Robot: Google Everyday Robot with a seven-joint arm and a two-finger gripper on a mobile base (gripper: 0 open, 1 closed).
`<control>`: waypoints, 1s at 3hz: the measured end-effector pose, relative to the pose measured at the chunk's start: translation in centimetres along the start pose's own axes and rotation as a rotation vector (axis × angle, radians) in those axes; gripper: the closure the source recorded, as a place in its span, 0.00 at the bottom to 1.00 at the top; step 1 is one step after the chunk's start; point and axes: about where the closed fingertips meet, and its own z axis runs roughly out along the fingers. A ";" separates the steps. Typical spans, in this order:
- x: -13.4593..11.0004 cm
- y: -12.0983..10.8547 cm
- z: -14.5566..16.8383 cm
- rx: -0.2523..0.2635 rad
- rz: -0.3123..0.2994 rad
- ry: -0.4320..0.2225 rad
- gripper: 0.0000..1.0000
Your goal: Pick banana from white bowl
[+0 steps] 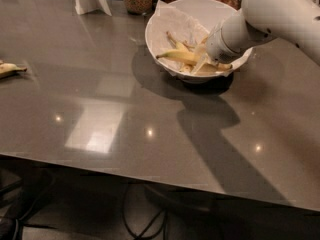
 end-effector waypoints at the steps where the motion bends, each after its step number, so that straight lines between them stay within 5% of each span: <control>1: -0.1 -0.1 -0.2 0.001 0.000 0.000 0.87; 2: -0.3 -0.9 -0.6 0.022 -0.012 0.021 1.00; 3: -0.9 -1.8 -1.9 0.053 -0.028 0.033 1.00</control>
Offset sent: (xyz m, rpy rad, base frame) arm 0.0096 -0.0072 0.0208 -0.0533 -0.0467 -0.0281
